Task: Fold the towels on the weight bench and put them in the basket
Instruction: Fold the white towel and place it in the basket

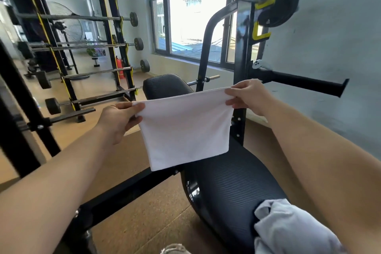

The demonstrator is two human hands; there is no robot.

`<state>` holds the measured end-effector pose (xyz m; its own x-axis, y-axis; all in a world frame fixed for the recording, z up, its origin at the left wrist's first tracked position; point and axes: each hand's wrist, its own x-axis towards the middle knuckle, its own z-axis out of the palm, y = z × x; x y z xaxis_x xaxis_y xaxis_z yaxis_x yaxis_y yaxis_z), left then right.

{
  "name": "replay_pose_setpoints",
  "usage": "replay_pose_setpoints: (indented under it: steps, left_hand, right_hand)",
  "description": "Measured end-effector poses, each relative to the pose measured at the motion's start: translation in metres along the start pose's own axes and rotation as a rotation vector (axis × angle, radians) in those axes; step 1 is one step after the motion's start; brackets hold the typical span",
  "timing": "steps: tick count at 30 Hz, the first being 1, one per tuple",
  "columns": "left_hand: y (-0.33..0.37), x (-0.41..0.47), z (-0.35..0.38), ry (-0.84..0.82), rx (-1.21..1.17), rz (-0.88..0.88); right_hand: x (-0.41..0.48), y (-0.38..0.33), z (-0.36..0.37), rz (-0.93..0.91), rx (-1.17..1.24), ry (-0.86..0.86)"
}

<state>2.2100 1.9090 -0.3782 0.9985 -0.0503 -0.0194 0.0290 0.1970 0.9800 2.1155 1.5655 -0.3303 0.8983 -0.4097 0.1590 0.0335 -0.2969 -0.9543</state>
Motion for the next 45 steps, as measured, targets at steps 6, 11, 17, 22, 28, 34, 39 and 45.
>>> replay_pose_setpoints:
  steps: [6, 11, 17, 22, 28, 34, 39, 45]
  left_hand:
    - [0.007, -0.059, -0.024, -0.069, -0.084, -0.025]
    - [0.006, -0.103, -0.039, -0.112, -0.081, -0.046]
    - [-0.008, -0.144, -0.046, -0.02, -0.013, -0.032]
    - [-0.031, -0.16, -0.053, 0.118, 0.226, 0.008]
    - [-0.077, -0.157, -0.057, 0.22, 0.47, 0.116]
    - [-0.134, -0.141, -0.069, 0.196, 0.446, -0.035]
    - [-0.188, -0.136, -0.074, 0.242, 0.526, -0.148]
    - [-0.22, -0.139, -0.059, 0.219, 0.539, -0.208]
  right_hand:
    - [-0.062, -0.004, -0.01, -0.075, -0.154, 0.037]
    - [-0.113, -0.002, -0.016, -0.06, -0.265, 0.036]
    - [-0.169, 0.003, -0.021, 0.045, -0.082, -0.156]
    - [-0.192, 0.027, -0.011, 0.022, -0.199, -0.078]
    - [-0.205, 0.081, 0.015, 0.143, -0.03, -0.06]
    - [-0.2, 0.14, 0.044, 0.212, -0.054, -0.006]
    - [-0.199, 0.187, 0.072, 0.308, -0.15, -0.051]
    - [-0.193, 0.224, 0.109, 0.414, -0.055, 0.037]
